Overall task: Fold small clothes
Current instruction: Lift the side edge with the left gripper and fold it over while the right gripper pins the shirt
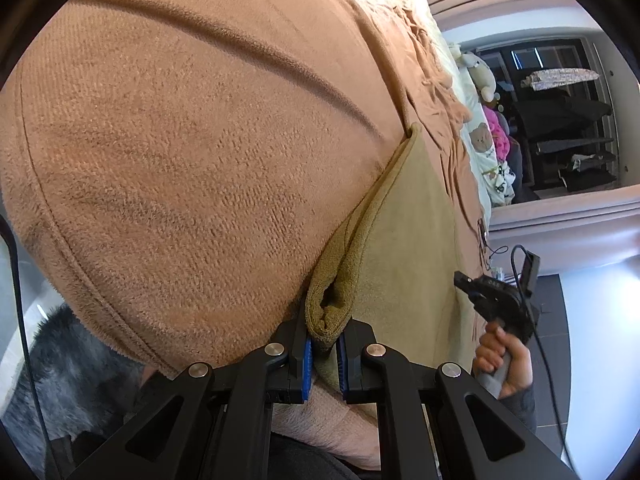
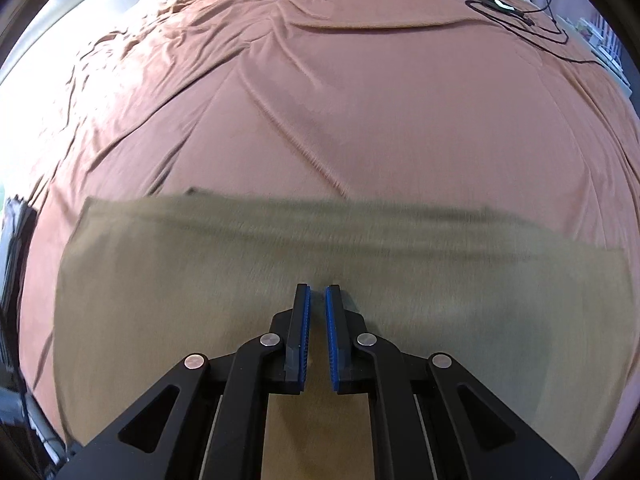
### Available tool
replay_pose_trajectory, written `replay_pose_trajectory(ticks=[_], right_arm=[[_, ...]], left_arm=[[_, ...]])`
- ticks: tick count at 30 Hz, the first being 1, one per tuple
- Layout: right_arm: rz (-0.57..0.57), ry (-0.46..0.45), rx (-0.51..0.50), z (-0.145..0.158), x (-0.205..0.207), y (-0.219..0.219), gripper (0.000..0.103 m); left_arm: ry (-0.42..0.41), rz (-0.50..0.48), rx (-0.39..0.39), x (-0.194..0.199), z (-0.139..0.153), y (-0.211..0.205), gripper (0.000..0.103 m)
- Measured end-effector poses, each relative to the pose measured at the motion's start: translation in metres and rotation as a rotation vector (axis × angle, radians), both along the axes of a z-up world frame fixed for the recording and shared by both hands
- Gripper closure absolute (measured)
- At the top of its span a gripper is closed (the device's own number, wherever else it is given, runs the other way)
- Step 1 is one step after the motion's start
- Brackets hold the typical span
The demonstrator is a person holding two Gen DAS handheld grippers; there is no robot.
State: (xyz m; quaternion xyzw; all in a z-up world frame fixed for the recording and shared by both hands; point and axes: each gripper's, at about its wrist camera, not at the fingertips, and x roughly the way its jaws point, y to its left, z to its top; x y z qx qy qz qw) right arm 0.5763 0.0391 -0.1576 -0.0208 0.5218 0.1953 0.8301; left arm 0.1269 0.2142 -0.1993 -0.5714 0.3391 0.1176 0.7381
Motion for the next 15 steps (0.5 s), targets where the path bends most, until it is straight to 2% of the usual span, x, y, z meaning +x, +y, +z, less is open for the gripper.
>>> replay_pose_trajectory(ticks=[3,5,11,15], right_arm=[[-0.004,-0.008,0.013,0.002,0.012,0.002,0.098],[-0.007,-0.007,0.029,0.006,0.012,0.0,0.098],[0.027,-0.027,0.064,0.027,-0.024,-0.013,0.098],[0.032,-0.011,0.088,0.032,-0.051,-0.027,0.098]], left_arm=[[0.001,-0.003,0.003,0.001,0.001,0.001,0.093],[-0.038,-0.029,-0.016,0.003,0.001,0.002,0.093],[-0.145,-0.044,-0.118,-0.001,0.001,0.008,0.097],[-0.236,-0.071,-0.12,-0.001,0.021,0.009,0.097]])
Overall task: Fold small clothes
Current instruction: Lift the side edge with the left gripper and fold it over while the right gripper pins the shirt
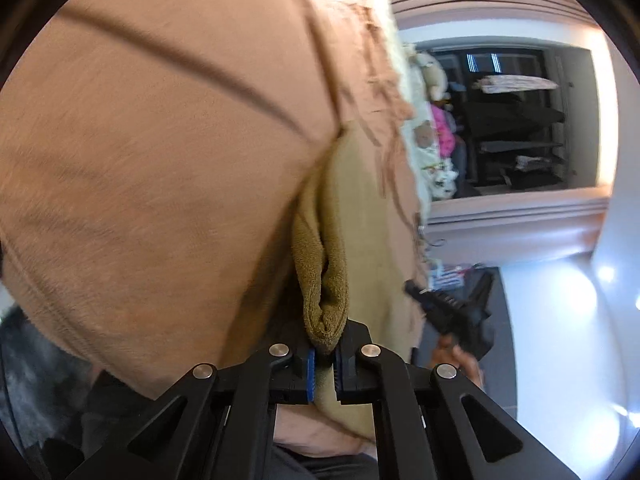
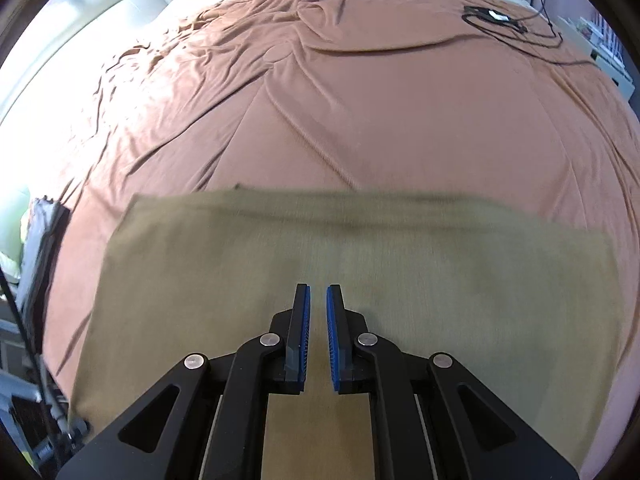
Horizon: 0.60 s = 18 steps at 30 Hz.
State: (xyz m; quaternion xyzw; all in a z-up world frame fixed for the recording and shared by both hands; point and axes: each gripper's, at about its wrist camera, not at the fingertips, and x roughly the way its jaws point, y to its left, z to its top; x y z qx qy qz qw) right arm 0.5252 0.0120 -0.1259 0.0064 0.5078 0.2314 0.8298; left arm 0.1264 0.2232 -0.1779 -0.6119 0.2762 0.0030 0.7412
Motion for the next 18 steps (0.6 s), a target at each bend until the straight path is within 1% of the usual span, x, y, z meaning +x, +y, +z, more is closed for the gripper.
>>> replay_pose_trajectory(ticks=[7,10,13,15,18], right_arm=[[0.005,0.048,0.056,-0.002,-0.058,-0.024,0.098],[0.02,0.073,0.064,-0.012,-0.088,-0.034,0.098],[0.01,0.069,0.065,-0.016,-0.11,-0.045,0.098],[0.012,0.043,0.045,-0.017,-0.128,-0.049,0.098],[0.009,0.03,0.059,-0.017,-0.15,-0.056,0.098]], left_arm=[[-0.104,-0.056,0.002,0.012,0.029,-0.004,0.097],[-0.143,-0.079,0.005,0.019,0.043,-0.006,0.097],[-0.172,-0.101,0.015,0.027,0.055,-0.009,0.097],[-0.192,-0.12,0.026,0.032,0.065,-0.013,0.097],[-0.209,-0.139,0.032,0.041,0.077,-0.017,0.097]])
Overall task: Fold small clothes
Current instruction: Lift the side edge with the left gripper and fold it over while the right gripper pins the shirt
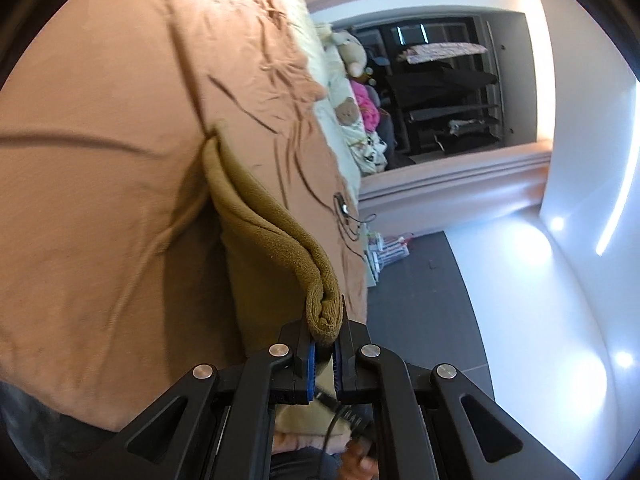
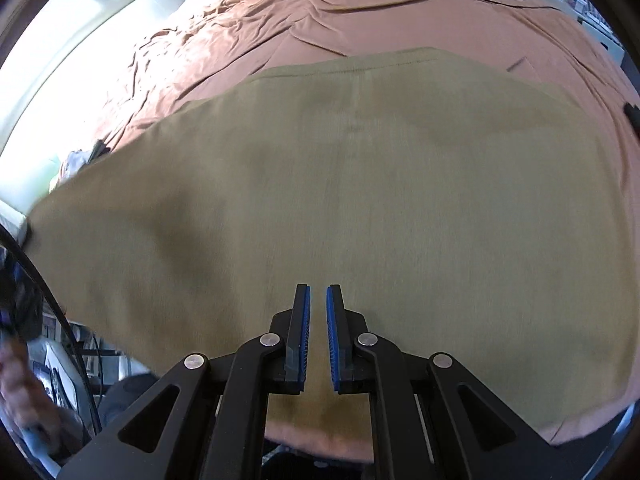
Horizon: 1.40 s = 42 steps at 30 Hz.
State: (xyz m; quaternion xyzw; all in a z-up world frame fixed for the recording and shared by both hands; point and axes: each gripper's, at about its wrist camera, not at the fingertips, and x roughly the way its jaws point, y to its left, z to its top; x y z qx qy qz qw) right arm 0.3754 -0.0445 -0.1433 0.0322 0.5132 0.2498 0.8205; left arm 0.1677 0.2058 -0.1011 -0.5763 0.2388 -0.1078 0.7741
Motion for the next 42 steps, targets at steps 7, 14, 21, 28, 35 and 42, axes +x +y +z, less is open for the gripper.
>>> replay_pose_trajectory(ticks=[7,14,21,28,35,42], right_arm=[[-0.026,-0.015,0.005,-0.007,-0.037,-0.02,0.098],[-0.056,0.03,0.049,-0.026,-0.061,-0.028,0.098],[-0.053,0.025,0.122,-0.004,-0.063,-0.06,0.098],[-0.112,-0.042,0.214,0.033,-0.07,-0.112,0.098],[-0.196,-0.093,0.277,0.058,-0.093,-0.176,0.097],[-0.256,-0.114,0.315,0.058,-0.12,-0.212,0.088]], left_arm=[[-0.018,-0.036,0.014,0.017,0.019,-0.017,0.097],[-0.021,-0.073,0.04,0.035,0.034,-0.034,0.097],[-0.039,-0.132,0.05,0.058,0.046,-0.059,0.097],[-0.048,-0.212,0.07,0.086,0.057,-0.092,0.097],[-0.052,-0.293,0.112,0.111,0.069,-0.134,0.097],[-0.05,-0.376,0.162,0.131,0.078,-0.183,0.097]])
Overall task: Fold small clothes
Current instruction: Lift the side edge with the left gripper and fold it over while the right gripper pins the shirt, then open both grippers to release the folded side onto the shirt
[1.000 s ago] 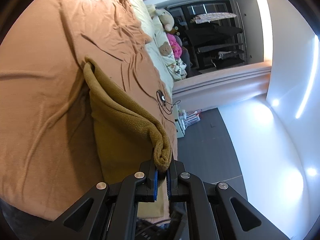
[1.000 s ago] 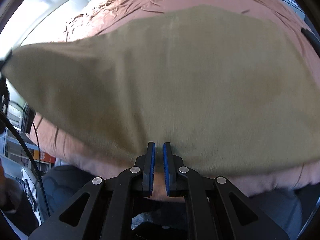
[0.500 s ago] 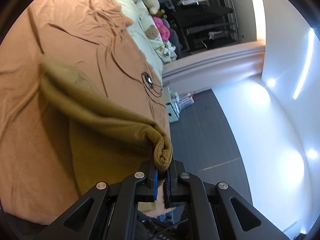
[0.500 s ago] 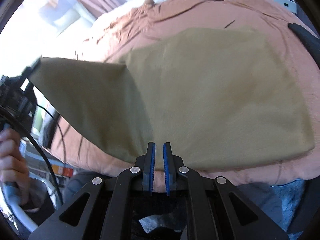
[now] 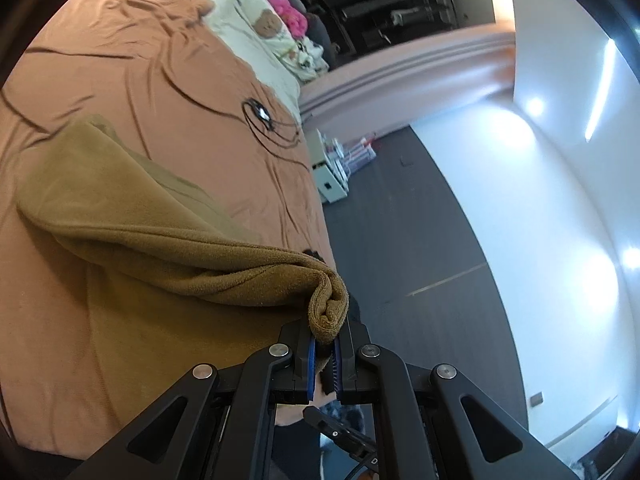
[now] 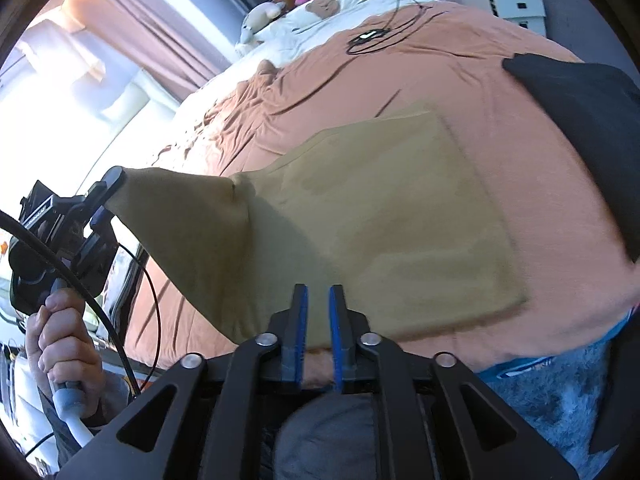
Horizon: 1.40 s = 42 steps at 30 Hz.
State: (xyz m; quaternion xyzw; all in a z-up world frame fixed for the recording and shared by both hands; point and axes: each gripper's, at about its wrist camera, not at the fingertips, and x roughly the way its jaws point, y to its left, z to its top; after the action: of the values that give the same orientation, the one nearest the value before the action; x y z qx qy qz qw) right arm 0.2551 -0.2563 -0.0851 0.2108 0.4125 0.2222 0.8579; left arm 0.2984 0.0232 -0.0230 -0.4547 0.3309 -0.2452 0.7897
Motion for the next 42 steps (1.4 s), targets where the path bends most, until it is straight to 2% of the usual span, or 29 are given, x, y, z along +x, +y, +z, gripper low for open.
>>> replay_pose_trajectory(ticks=[3,4,10,26,28,30,32,36,40,42], right_arm=[[-0.021,-0.004,0.004,-0.004,-0.01,-0.004,0.068],[-0.026,-0.007,0.007,-0.003,-0.014,-0.009,0.064],[-0.046,0.001,0.011,-0.01,-0.027,-0.029,0.064],[-0.07,0.103,0.007,-0.031,-0.018,-0.053,0.064],[-0.067,0.119,0.012,-0.033,-0.014,-0.052,0.064],[-0.06,0.133,0.014,-0.035,-0.01,-0.051,0.064],[-0.047,0.14,0.016,-0.036,-0.006,-0.049,0.064],[-0.013,0.135,-0.002,-0.035,0.004,-0.042,0.064],[0.0,0.132,-0.054,-0.036,0.017,-0.038,0.064],[0.01,0.118,-0.082,-0.033,0.023,-0.034,0.064]], left_arm=[[0.014,-0.035,0.023,0.009,-0.001,-0.022,0.097],[0.019,-0.045,0.028,0.011,-0.003,-0.028,0.097],[0.053,-0.107,0.057,0.027,-0.017,-0.067,0.097],[0.196,-0.269,0.113,0.064,-0.081,-0.157,0.096],[0.227,-0.297,0.126,0.065,-0.091,-0.161,0.083],[0.245,-0.319,0.113,0.065,-0.098,-0.16,0.043],[0.237,-0.306,0.129,0.062,-0.099,-0.153,0.023],[0.241,-0.266,0.157,0.056,-0.099,-0.127,0.02],[0.278,-0.199,0.241,0.049,-0.103,-0.098,0.02],[0.301,-0.17,0.259,0.041,-0.108,-0.081,0.02]])
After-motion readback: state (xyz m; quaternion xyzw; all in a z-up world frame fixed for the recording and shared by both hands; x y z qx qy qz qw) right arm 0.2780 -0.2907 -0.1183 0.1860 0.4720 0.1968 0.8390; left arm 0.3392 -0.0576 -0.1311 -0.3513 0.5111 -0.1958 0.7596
